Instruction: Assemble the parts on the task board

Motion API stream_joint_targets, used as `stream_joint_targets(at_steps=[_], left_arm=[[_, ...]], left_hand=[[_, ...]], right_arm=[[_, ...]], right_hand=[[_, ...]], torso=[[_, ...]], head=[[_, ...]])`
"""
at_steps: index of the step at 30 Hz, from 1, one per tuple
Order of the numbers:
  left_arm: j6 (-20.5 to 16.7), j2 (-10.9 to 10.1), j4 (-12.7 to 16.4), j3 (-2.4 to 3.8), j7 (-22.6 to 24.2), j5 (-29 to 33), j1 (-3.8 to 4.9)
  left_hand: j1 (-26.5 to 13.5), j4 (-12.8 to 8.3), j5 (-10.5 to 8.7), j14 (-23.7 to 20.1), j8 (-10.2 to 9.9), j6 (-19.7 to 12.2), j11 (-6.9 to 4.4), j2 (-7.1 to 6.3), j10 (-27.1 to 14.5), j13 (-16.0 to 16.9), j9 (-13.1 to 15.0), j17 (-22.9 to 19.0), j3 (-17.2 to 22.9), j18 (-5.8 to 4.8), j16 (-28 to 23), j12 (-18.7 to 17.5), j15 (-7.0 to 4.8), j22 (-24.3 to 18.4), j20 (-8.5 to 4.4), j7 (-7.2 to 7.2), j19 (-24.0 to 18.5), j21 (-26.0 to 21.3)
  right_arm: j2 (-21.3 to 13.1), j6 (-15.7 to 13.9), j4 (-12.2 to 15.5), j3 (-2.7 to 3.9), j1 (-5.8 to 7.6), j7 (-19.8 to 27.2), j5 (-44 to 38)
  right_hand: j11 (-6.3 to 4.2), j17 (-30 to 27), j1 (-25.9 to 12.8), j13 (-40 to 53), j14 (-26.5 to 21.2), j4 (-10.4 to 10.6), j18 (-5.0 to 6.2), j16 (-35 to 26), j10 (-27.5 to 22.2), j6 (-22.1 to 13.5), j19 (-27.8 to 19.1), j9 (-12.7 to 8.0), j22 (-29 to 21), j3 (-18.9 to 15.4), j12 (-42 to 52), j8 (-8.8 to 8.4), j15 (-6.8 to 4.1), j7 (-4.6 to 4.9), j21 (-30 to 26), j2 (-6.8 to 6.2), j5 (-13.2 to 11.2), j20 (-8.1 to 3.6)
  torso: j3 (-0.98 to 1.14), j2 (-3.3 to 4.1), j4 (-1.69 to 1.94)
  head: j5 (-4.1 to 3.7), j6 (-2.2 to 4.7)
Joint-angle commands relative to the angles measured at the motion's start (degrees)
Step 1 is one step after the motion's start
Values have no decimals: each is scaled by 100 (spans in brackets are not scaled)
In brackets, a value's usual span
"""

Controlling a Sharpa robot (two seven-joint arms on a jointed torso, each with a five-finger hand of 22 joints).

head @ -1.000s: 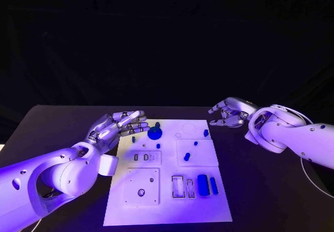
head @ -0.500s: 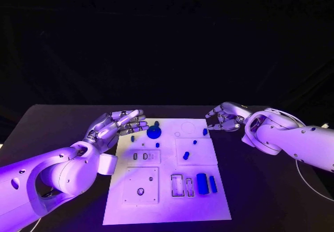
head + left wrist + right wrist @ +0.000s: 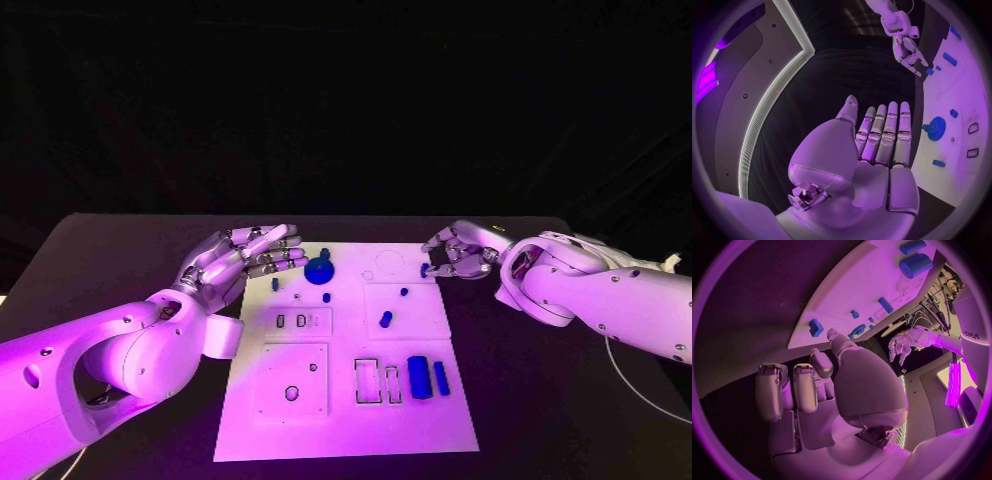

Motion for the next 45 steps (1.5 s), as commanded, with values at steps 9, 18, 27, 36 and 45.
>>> stream_joint_targets(at_steps=[9,18,27,36,45], left_arm=[[100,33,-24,4,36,-9,-1],[93,32,-25,4,36,-9,-2],[92,30,-25,4,35,-9,-2],[90,25,-26,4,32,-9,-2],[93,32,-28,4,32,-9,-2]], left_hand=[[2,-38,29,48,6,49,-11,43,25,-7,7,-5,-9,82,32,13,-11,9,3,65,52,30],[2,-38,29,48,6,49,-11,43,25,-7,7,-5,-9,82,32,13,-11,9,3,65,52,30],[2,-38,29,48,6,49,-11,43,25,-7,7,-5,-9,82,32,13,-11,9,3,65,52,30],[7,-45,29,60,6,53,-12,51,31,-8,7,-17,-3,81,31,13,-13,9,-1,66,65,35],[7,-45,29,60,6,53,-12,51,31,-8,7,-17,-3,81,31,13,-13,9,-1,66,65,35]], right_arm=[[84,82,-73,-1,-63,31,-149],[164,79,-190,0,-102,13,-151],[223,132,-262,0,-139,-14,-152],[240,162,-304,0,-164,-35,-161],[252,184,-330,0,-168,-42,-210]], right_hand=[[-32,72,40,64,334,-9,-43,35,30,186,39,27,332,-33,76,89,-1,-37,40,72,43,-3],[-59,75,67,129,332,-41,-44,34,59,343,42,41,341,2,138,138,-22,-64,44,155,31,-21],[-79,79,63,163,332,-53,-45,34,81,443,44,48,346,21,172,164,-38,-87,46,193,18,-34],[-80,79,59,168,332,-52,-44,34,84,451,43,48,345,20,176,166,-39,-88,45,193,15,-35],[-87,88,42,192,333,-50,-45,38,101,492,47,50,351,19,202,174,-46,-98,47,202,4,-41]], torso=[[-2,1,7],[-2,-1,3],[1,2,6],[2,0,3],[2,0,7]], head=[[-13,-4],[-9,-19],[2,-40],[-2,-56],[-6,-75]])
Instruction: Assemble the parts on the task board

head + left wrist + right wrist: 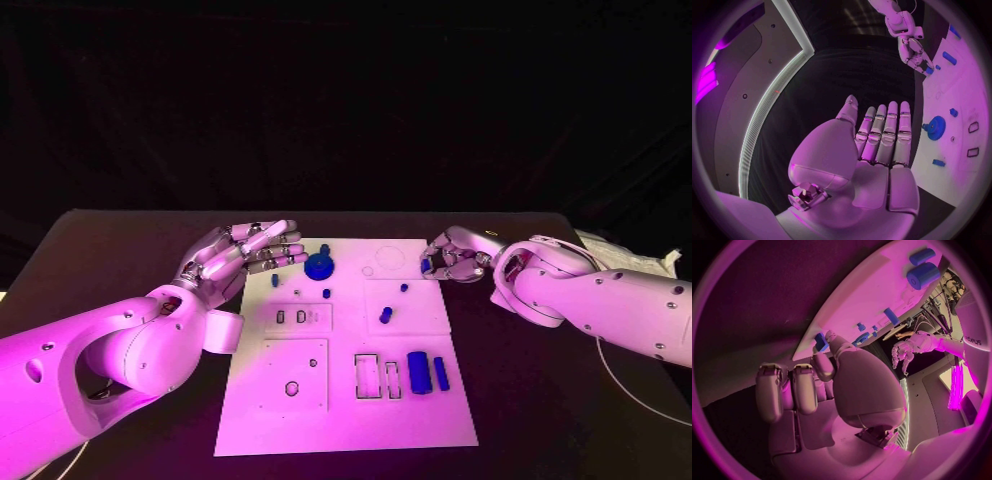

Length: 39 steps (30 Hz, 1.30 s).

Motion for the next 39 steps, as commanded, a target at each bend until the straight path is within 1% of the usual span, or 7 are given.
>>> stream_joint_targets(at_steps=[1,9,15,21,25,29,39], left_arm=[[93,12,5,4,36,-9,1],[91,13,-4,4,36,-9,0],[89,12,-6,4,33,-9,0],[90,10,-7,4,34,-9,0],[89,8,-7,4,34,-9,0],[89,8,-9,4,34,-9,0],[79,15,-24,3,17,-9,0]], left_hand=[[6,-45,29,39,6,53,-12,51,31,-7,8,-5,-3,81,31,13,8,5,-1,66,24,34],[6,-45,29,39,6,53,-12,51,31,-7,8,-5,-3,81,31,13,8,5,-1,66,24,34],[6,-45,29,39,6,53,-12,51,31,-7,8,-5,-3,81,31,13,8,5,-1,66,24,34],[6,-45,29,39,6,53,-12,51,31,-7,8,-5,-3,81,31,13,8,5,-1,66,24,34],[6,-45,29,39,6,53,-12,51,31,-7,8,-5,-3,81,31,13,8,5,-1,66,24,34],[6,-45,29,39,6,53,-12,51,31,-7,8,-5,-3,81,31,13,8,5,-1,66,24,34],[9,-50,29,43,4,53,-12,54,32,-8,7,-14,0,80,28,11,7,5,-3,67,30,36]], right_arm=[[15,94,-6,-1,-6,-22,-101],[21,78,-22,-1,-7,-30,-105],[31,12,-31,0,-7,-32,-77],[32,-154,-33,0,-6,-98,-82],[30,-232,12,2,-5,-129,-78],[7,-283,190,8,25,-195,47],[131,-200,908,18,332,-913,259]], right_hand=[[-15,86,-8,10,334,-26,-46,38,29,40,27,9,349,-4,31,30,-46,6,27,56,-18,-21],[-49,101,-21,61,337,-26,-51,44,70,181,40,20,371,34,83,68,-72,-34,36,137,-29,-42],[-116,118,2,118,340,-47,-53,49,119,424,51,53,388,117,137,161,-124,-118,42,279,-87,-84],[-205,138,140,152,344,-165,-57,53,166,630,64,90,408,317,156,243,-202,-217,49,482,-397,-156],[-219,143,181,154,344,-219,-59,52,175,660,67,97,414,391,148,255,-217,-235,50,536,-470,-175],[-217,137,177,145,343,-235,-60,47,172,643,68,93,415,414,130,242,-220,-228,51,542,-466,-182],[-156,80,72,85,332,-307,-53,9,114,491,41,51,376,530,9,119,-177,-148,33,524,-429,-164]], torso=[[-4,0,5],[-4,1,6],[-3,0,2],[-2,-2,9],[-1,-5,8],[-3,-8,2],[-17,-18,13]], head=[[-5,-10],[-8,-24],[-8,-36],[0,-45],[8,-46],[16,-39],[28,-1]])
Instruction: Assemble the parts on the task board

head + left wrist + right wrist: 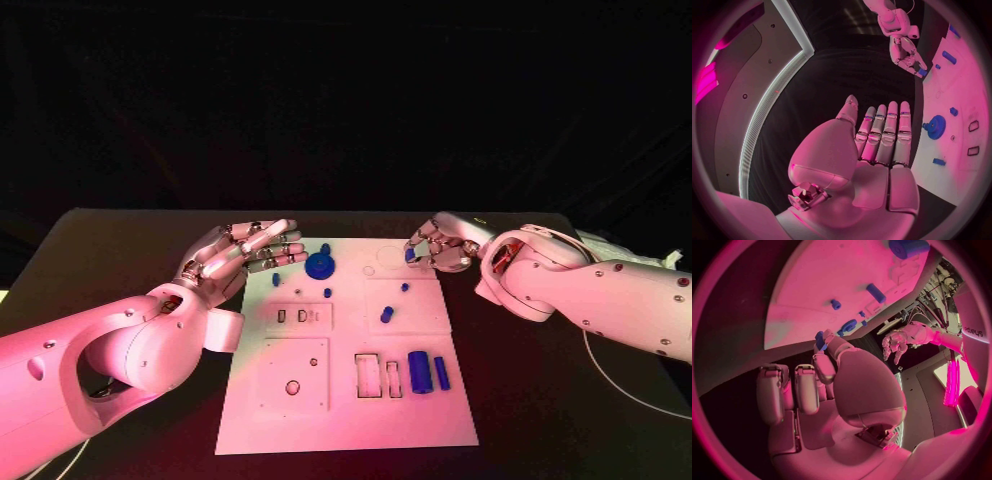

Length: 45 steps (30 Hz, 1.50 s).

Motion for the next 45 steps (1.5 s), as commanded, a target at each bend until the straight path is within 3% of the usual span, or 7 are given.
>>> stream_joint_targets(at_steps=[1,6,8,12,21,28,45], left_arm=[[66,12,2,4,14,-9,2],[32,17,9,4,-9,-9,2],[26,18,13,4,-13,-9,2],[19,24,22,4,-11,-9,3],[10,0,45,5,22,-16,3],[2,-13,44,5,27,-17,4],[-36,-5,12,6,35,-17,5]], left_hand=[[12,-38,29,45,4,54,-12,54,33,-8,8,-6,-13,80,28,11,6,6,-3,66,32,36],[38,-61,29,52,4,56,-14,55,37,-9,8,-17,-2,79,26,11,5,5,-6,64,38,36],[38,-61,29,52,4,56,-14,55,37,-9,8,-17,-2,79,26,11,5,5,-6,64,38,36],[40,-62,29,52,4,57,-14,56,37,-9,8,-18,-1,79,25,11,4,5,-6,64,38,36],[98,-113,30,59,4,64,-22,58,48,-9,8,-43,24,78,17,11,1,2,-10,50,44,34],[98,-113,30,59,4,64,-22,58,48,-9,8,-43,24,78,17,11,1,2,-10,50,44,34],[114,-132,30,67,6,72,-27,53,58,-9,8,-54,29,78,17,13,-1,1,-12,46,47,33]], right_arm=[[153,38,184,-1,48,-559,92],[415,62,345,-3,78,-787,-173],[561,72,397,-4,84,-908,-320],[858,134,433,-13,74,-1134,-522],[1414,270,430,-57,-105,-1523,-919],[1603,384,460,-87,-204,-1663,-1123],[1823,497,578,-142,-309,-1781,-1282]], right_hand=[[-3,79,-14,-14,320,10,-52,-16,-42,-56,-31,17,374,27,-29,-28,2,13,8,72,65,-6],[4,70,-77,-21,318,20,-49,-24,-48,-63,-37,13,366,30,-45,-43,9,20,4,50,91,3],[5,69,-81,-20,318,20,-49,-25,-48,-62,-37,13,366,31,-45,-44,10,20,4,48,94,4],[4,55,-129,-17,316,19,-48,-35,-46,-55,-39,12,363,46,-49,-53,12,18,1,31,152,9],[7,-8,-186,-40,304,-15,-37,-74,-68,-60,-68,5,316,89,-97,-80,13,24,-19,-19,307,13],[16,-45,-248,-56,295,-2,-33,-98,-83,-72,-82,0,294,92,-127,-98,19,34,-29,-41,325,17],[17,-50,-290,-59,294,-1,-30,-104,-86,-67,-89,-1,282,85,-136,-104,21,34,-36,-76,323,20]], torso=[[-5,2,10],[-14,4,27],[-4,8,13],[-9,7,9],[2,19,7],[5,17,-9],[14,21,-6]], head=[[28,14],[52,1],[85,0],[149,-15],[245,-43],[274,-60],[322,-109]])
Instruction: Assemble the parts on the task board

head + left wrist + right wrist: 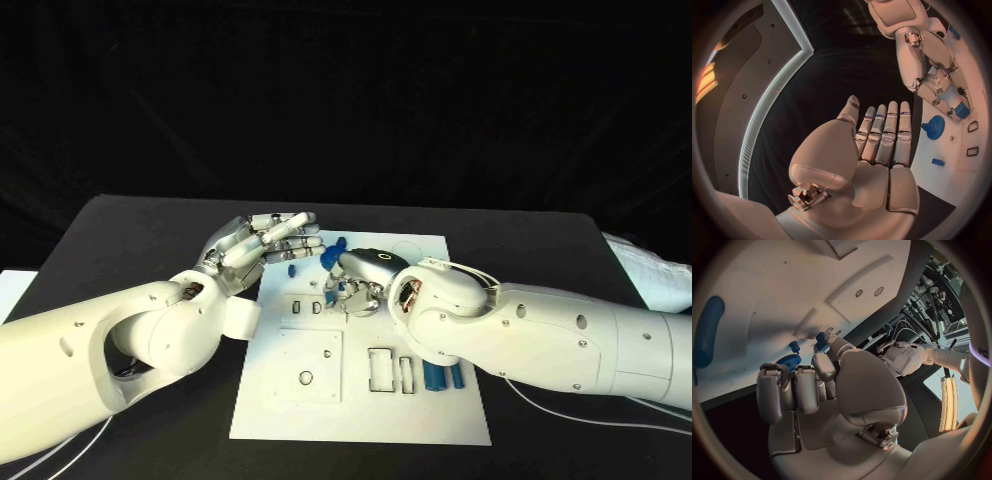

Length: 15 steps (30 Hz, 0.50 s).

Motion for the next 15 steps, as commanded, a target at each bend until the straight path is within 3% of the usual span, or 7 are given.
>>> stream_joint_targets(at_steps=[1,8,15], left_arm=[[-2,1,-17,5,63,-15,3],[-2,5,-39,5,65,-13,3],[6,14,-31,5,64,-12,3]], left_hand=[[54,-37,30,27,6,30,-6,-8,38,-9,8,-10,-3,78,17,13,-3,2,-12,47,47,33],[55,-39,29,30,6,30,-7,-8,38,-9,8,-11,-2,78,19,13,-4,2,-13,47,48,33],[55,-39,29,30,6,30,-7,-8,38,-9,8,-11,-2,78,19,13,-4,2,-13,47,48,33]], right_arm=[[22,127,24,-4,-14,-86,-167],[74,185,-12,-20,-34,-109,-192],[157,227,-89,-38,-60,-169,-321]], right_hand=[[-1,-1,-51,-5,295,-1,-30,-37,-23,24,-26,-1,280,19,-21,10,20,-12,-35,-12,32,-2],[-1,-5,-76,-8,294,0,-30,-41,-25,27,-26,-1,279,12,-28,7,20,-12,-36,-33,28,-1],[3,-11,-118,-27,293,6,-27,-47,-42,16,-35,-5,265,-1,-60,-7,23,-6,-44,-69,27,1]], torso=[[4,2,4],[-4,2,2],[2,2,-1]], head=[[12,-16],[21,-24],[44,-54]])
